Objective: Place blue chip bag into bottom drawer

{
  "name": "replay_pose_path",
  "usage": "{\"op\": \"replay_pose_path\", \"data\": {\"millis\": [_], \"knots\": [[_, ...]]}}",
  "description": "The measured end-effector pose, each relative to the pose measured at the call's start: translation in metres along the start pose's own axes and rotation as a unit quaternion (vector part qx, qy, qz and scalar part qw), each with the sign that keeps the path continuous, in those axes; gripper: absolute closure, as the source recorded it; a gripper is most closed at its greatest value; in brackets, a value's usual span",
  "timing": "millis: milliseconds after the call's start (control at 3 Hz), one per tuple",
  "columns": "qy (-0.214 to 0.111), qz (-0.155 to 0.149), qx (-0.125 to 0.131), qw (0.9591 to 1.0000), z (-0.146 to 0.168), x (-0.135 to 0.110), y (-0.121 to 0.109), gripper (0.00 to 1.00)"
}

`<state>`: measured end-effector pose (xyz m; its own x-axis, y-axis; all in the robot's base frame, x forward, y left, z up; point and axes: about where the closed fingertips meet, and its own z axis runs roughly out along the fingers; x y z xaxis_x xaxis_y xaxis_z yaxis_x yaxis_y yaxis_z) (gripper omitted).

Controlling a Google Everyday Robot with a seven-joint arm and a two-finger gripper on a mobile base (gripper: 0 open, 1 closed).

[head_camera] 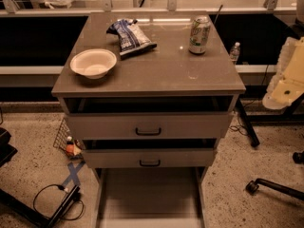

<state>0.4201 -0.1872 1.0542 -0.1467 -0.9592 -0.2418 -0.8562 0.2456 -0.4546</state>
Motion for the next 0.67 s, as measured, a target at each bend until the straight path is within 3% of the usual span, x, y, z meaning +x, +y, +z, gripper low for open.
{"op": "replay_pose_path", "data": {"millis": [667], "knots": [[-0.016,0.000,0.017,0.9997,0.005,-0.011,-0.012,0.00]]}}
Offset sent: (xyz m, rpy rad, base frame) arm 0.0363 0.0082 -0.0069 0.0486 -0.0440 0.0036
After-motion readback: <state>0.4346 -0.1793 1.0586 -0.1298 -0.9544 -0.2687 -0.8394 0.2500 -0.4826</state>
